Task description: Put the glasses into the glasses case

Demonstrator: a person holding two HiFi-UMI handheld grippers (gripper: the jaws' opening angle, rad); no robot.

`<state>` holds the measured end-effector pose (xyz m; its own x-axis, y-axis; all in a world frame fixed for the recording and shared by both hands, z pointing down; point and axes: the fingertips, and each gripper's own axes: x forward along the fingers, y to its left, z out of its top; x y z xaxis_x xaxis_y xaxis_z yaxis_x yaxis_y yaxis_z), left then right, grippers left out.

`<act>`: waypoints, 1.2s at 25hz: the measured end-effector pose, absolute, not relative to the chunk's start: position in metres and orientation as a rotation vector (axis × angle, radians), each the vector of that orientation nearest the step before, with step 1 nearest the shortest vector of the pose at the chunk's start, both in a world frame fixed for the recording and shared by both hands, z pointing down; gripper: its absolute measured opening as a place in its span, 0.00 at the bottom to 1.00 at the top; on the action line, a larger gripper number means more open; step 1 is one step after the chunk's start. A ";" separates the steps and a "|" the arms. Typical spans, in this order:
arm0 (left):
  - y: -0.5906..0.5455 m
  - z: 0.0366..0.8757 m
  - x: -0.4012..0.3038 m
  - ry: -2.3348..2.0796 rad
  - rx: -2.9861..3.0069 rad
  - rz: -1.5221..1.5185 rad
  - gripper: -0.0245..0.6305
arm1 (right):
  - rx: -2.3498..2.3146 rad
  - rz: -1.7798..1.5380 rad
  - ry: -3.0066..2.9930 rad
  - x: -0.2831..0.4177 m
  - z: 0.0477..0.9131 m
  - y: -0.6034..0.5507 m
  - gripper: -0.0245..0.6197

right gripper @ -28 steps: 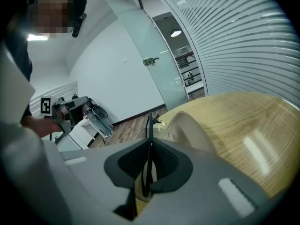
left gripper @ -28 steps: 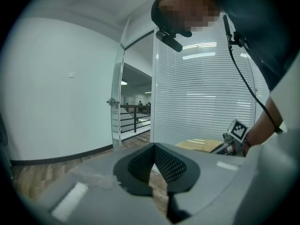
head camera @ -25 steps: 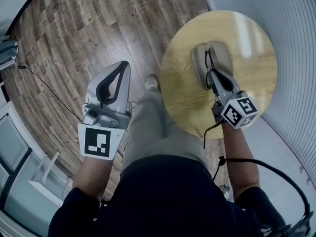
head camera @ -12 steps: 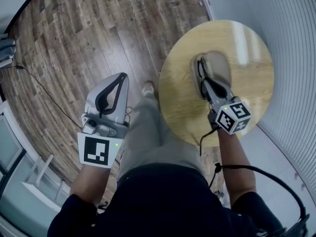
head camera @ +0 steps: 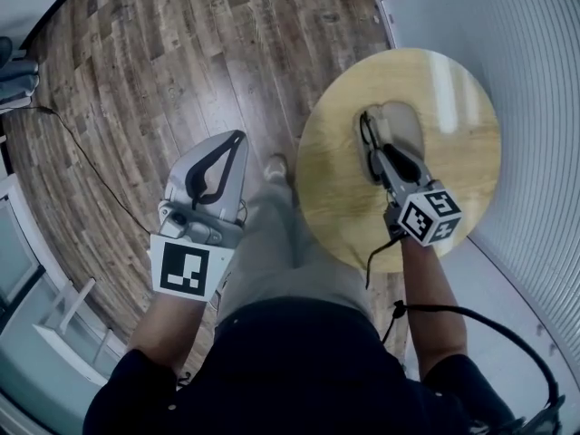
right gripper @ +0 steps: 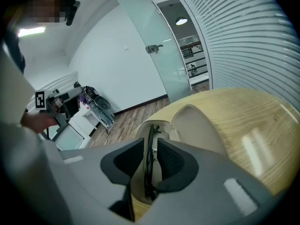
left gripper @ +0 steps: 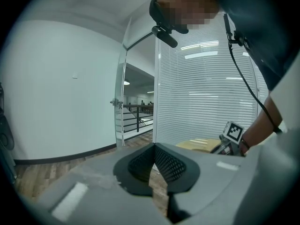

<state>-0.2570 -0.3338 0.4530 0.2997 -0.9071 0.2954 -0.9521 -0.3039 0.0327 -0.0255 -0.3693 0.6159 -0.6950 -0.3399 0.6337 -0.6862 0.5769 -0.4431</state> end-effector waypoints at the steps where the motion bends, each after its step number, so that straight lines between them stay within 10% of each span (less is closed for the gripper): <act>1: -0.333 0.450 -0.255 -1.720 2.368 0.326 0.04 | 0.827 0.943 -2.330 -0.024 0.611 -0.370 0.19; 30: -0.280 0.239 -0.209 -1.769 2.762 0.172 0.04 | 1.104 0.362 -2.846 0.018 0.336 -0.287 0.21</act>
